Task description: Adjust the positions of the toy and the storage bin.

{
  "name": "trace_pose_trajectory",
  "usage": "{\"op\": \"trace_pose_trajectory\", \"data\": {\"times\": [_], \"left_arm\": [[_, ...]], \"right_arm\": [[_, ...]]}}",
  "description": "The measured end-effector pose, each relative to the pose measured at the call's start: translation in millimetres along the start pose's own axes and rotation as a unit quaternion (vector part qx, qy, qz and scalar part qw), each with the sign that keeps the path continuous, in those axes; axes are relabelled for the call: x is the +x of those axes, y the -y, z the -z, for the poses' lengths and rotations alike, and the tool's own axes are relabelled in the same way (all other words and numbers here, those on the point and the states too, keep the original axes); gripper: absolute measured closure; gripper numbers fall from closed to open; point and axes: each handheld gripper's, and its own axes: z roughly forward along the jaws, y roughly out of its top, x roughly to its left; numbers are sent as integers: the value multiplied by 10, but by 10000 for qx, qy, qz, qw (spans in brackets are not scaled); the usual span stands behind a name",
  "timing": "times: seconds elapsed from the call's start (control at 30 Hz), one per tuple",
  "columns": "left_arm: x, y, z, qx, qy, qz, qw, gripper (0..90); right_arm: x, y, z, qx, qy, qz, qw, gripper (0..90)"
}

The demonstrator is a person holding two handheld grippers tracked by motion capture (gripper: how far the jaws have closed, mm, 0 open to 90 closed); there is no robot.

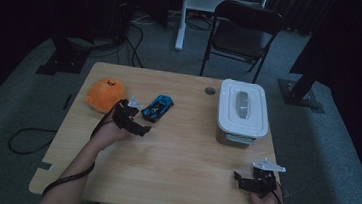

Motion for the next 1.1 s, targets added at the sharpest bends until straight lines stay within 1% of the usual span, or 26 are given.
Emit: {"op": "trace_pose_trajectory", "data": {"times": [0.03,0.07,0.1,0.13,0.17,0.2,0.23,0.27,0.3,0.33,0.5,0.53,0.57,0.63,0.67,0.7,0.73,0.77,0.83,0.9,0.93,0.97,1.0,1.03,1.07,1.1], "left_arm": [[0,0,0,0,0,0,10000,14],[19,-58,-62,65,10,18,10000,14],[22,-72,-76,52,-1,24,10000,14],[43,-138,-129,115,-29,21,9999,14],[43,-138,-129,115,-29,21,9999,14],[68,-201,-173,98,-33,68,9999,14],[68,-201,-173,98,-33,68,9999,14],[79,-234,-196,106,-53,65,9999,14],[95,-266,-221,131,-26,67,9999,14],[129,-329,-280,186,-35,83,9998,15],[228,-470,-457,344,4,172,9993,15],[228,-470,-457,344,4,172,9993,15],[253,-511,-519,425,-5,188,9989,15],[274,-536,-555,440,18,214,9988,15],[285,-565,-616,513,-4,203,9985,15],[285,-565,-616,513,-4,203,9985,15],[292,-591,-681,615,-26,183,9979,15],[301,-605,-708,664,-9,165,9977,14],[306,-623,-741,702,-26,181,9974,15],[320,-664,-805,803,-69,150,9966,53],[318,-676,-830,843,-81,132,9963,53],[317,-687,-850,897,-39,80,9959,53],[317,-687,-850,897,-39,80,9959,53],[313,-703,-892,948,-102,76,9954,52],[319,-710,-908,988,-29,105,9950,53],[324,-716,-925,1002,-25,135,9949,53]], "right_arm": [[0,0,0,0,0,0,10000,127],[0,0,0,0,0,2,10000,127],[0,0,0,-1,0,0,10000,128],[0,0,0,-1,0,0,10000,128],[0,0,0,-1,0,0,10000,128],[0,0,0,-1,-1,2,10000,128],[0,0,0,-1,-1,2,10000,128],[0,0,0,0,-1,2,10000,128],[0,0,0,-1,0,0,10000,128],[0,0,0,0,-1,2,10000,128],[0,0,0,-1,-1,2,10000,128],[0,0,0,-1,-1,2,10000,128],[0,0,0,-1,-1,2,10000,128],[0,0,0,0,-1,1,10000,128],[0,0,0,-1,-1,1,10000,128],[0,0,0,-1,-1,-1,10000,128],[-1,0,0,-1,-1,0,10000,128],[-1,0,0,-1,-1,0,10000,128],[-1,0,0,-1,-1,-1,10000,128],[-1,0,0,-2,-1,-1,10000,128],[-1,0,0,-2,-1,0,10000,128],[-1,0,0,-2,-1,-2,10000,128],[-1,0,0,-2,-1,-2,10000,128],[-1,1,1,-3,-1,1,10000,129],[-1,1,1,-2,-1,0,10000,129],[-1,1,1,-3,-1,0,10000,130]]}}
